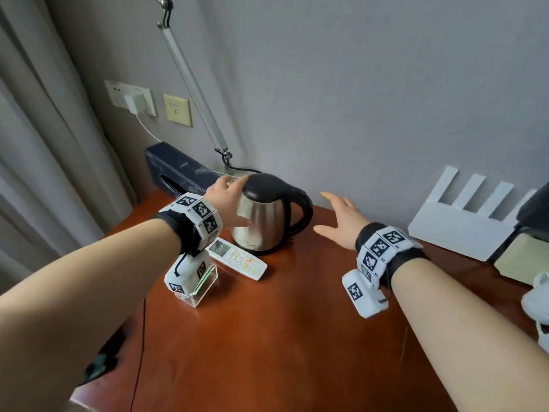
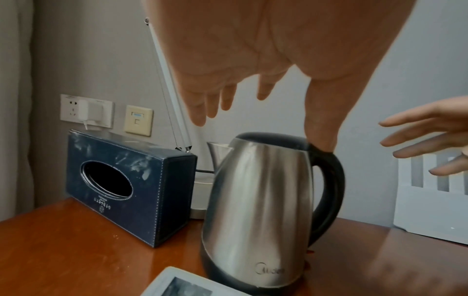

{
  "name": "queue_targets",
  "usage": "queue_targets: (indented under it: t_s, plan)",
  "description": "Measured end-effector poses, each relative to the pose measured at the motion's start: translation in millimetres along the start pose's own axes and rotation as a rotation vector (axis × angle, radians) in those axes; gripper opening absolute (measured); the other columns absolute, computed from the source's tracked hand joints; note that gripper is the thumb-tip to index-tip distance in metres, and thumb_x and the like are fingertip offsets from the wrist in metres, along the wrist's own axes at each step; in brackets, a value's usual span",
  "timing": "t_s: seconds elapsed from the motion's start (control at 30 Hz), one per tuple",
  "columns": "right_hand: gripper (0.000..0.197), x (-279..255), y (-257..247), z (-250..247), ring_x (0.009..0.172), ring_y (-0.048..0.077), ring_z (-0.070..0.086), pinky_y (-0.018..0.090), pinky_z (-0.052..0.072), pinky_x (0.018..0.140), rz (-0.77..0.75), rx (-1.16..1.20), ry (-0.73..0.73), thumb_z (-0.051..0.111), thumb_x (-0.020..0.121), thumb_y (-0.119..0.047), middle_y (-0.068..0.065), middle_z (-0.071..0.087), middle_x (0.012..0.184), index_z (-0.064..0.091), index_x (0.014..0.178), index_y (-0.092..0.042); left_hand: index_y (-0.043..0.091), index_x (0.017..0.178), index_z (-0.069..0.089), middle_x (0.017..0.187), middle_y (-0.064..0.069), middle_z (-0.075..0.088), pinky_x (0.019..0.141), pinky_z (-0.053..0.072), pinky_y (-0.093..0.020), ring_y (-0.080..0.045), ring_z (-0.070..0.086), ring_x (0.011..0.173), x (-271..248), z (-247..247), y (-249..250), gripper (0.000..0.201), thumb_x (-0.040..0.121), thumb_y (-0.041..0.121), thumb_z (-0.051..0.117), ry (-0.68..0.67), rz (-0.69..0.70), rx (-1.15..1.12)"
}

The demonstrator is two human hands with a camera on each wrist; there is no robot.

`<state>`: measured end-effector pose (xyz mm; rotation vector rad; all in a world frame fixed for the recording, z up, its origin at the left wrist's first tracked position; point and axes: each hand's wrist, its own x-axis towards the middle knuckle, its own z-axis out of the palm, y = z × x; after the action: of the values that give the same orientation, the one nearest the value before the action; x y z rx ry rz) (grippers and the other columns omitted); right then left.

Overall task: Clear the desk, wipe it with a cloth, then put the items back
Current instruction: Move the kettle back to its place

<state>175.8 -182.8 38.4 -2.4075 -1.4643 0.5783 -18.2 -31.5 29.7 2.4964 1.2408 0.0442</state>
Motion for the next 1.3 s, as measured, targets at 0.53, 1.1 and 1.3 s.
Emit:
queue_targets:
  t_s: [0.53, 1.1, 1.3]
  plan:
    - [0.057, 89, -23, 30, 0.125, 0.028, 0.047, 0.034, 0.035, 0.106, 0.059, 0.004, 0.028, 0.058, 0.09, -0.014, 0.011, 0.039, 0.141, 0.033, 0.141, -0.017, 0.026, 0.15, 0.01, 0.145, -0.012, 0.03, 0.105, 0.039, -0.04, -0.031, 0.041, 0.129, 73, 5, -25, 0.105, 0.071, 0.044, 0.076, -0.155, -0.01, 0.007]
    - [0.038, 21, 45, -28, 0.114, 0.028, 0.051, 0.031, 0.038, 0.095, 0.074, -0.013, 0.135, 0.058, 0.089, -0.012, 0.012, 0.051, 0.128, 0.047, 0.126, -0.01, 0.025, 0.148, 0.022, 0.137, -0.012, 0.037, 0.102, 0.04, -0.034, -0.028, 0.047, 0.123, 50, 11, 66, 0.106, 0.063, 0.042, 0.083, -0.076, 0.207, -0.034]
    - [0.037, -31, 99, -70, 0.109, 0.026, 0.055, 0.035, 0.044, 0.094, 0.079, -0.02, 0.197, 0.059, 0.088, -0.018, 0.007, 0.056, 0.123, 0.049, 0.124, -0.019, 0.032, 0.147, 0.022, 0.131, -0.01, 0.042, 0.101, 0.044, -0.036, -0.027, 0.053, 0.115, 31, 18, 137, 0.107, 0.06, 0.044, 0.083, -0.072, 0.294, -0.059]
